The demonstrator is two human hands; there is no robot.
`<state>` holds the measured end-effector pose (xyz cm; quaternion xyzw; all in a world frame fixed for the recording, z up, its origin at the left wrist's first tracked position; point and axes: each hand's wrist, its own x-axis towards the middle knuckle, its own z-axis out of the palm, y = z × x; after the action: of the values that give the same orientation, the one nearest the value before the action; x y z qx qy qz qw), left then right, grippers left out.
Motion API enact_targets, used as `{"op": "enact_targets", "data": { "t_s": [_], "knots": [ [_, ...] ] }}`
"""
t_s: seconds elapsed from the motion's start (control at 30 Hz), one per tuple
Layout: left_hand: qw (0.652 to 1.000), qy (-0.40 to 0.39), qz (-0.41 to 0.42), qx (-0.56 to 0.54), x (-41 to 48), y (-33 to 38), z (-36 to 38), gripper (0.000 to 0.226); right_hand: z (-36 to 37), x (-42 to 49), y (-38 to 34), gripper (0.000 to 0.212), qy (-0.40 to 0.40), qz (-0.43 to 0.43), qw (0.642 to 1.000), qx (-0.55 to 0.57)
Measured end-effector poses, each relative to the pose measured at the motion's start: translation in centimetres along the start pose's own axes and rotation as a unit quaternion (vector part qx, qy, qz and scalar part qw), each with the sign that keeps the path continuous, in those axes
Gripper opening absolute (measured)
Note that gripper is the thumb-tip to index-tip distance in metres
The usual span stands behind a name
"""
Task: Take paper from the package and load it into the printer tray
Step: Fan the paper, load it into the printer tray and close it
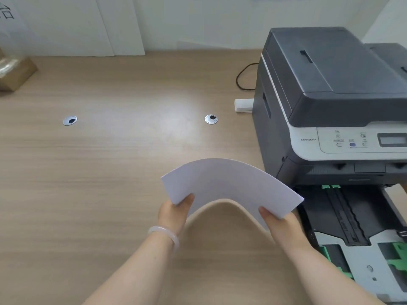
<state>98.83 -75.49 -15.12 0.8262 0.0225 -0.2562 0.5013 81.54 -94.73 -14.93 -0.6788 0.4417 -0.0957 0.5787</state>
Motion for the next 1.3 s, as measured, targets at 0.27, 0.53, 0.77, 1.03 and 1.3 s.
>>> {"op": "enact_targets", "data": {
  "t_s": [0.27,0.53,0.77,1.03,1.3],
  "knots": [
    [1.0,0.016,-0.01,0.005,0.8,0.4,0.5,0.02,1.0,0.8,-1.5,0.01,-0.01,0.005,1.0,-0.001],
    [0.991,-0.048,0.0,-0.124,1.5,4.4,-6.9,0.03,-3.1,1.9,-10.3,0.02,-0.109,-0.075,0.991,0.017],
    [0.953,-0.08,0.001,-0.292,0.5,7.1,-9.3,0.023,-2.6,1.4,-15.1,0.03,-0.091,-0.087,0.974,0.19],
    [0.92,-0.098,-0.029,-0.378,-2.5,8.8,-5.7,0.025,3.1,-1.4,-16.1,0.033,-0.212,0.002,0.927,0.309],
    [0.892,-0.159,-0.053,-0.419,-5.5,7.1,-2.7,0.035,2.9,-1.6,-14.2,0.019,-0.11,0.004,0.965,0.237]
  ]
}}
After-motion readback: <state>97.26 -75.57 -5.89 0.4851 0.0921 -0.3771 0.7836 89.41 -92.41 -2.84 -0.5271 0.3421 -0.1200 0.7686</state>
